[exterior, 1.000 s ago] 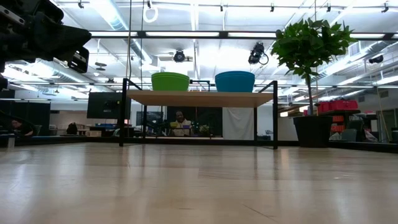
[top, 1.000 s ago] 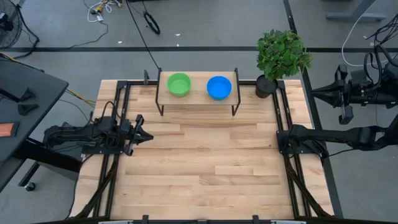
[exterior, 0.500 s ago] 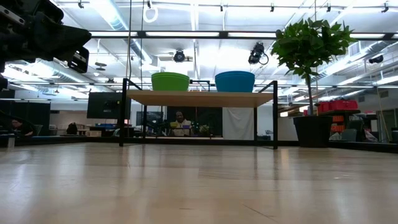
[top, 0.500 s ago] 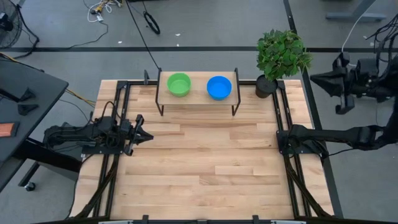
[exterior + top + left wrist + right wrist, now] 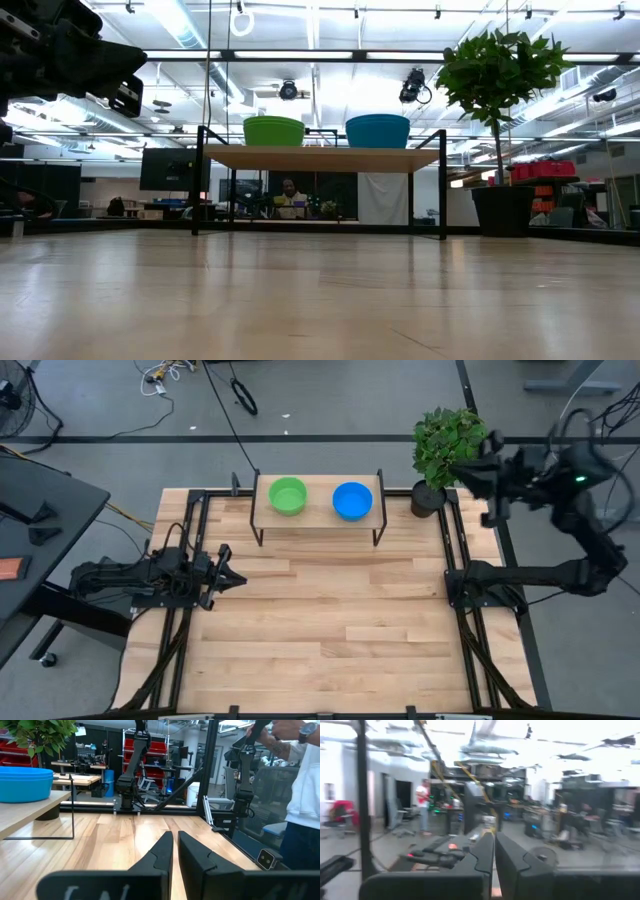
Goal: Pick & Place Mini bowls
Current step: Return to Home Position
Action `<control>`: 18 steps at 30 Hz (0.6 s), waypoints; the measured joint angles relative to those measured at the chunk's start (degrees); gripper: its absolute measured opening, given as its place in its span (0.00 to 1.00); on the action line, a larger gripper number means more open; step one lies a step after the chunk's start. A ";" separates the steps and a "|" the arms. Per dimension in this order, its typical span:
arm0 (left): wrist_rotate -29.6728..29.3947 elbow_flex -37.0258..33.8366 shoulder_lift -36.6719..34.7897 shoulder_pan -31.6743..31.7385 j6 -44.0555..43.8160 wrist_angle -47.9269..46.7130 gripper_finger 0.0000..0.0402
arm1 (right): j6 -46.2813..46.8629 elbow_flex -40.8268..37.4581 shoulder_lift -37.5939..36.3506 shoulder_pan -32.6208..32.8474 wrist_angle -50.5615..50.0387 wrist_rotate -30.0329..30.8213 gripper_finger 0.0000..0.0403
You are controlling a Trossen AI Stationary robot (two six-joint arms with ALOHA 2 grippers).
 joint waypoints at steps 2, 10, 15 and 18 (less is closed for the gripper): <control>-0.02 0.00 0.00 0.00 -0.02 0.00 0.07 | -1.02 -3.28 0.02 2.67 4.51 0.06 0.06; 0.00 0.00 0.00 0.02 -0.03 0.00 0.07 | -2.09 -14.44 -1.94 10.85 16.81 0.51 0.06; -0.01 0.00 0.00 0.02 -0.02 0.00 0.07 | -2.05 -21.41 -4.20 14.93 23.52 4.94 0.06; -0.02 0.00 0.00 0.02 -0.02 0.00 0.07 | -2.65 -25.41 -5.39 17.57 27.41 5.48 0.06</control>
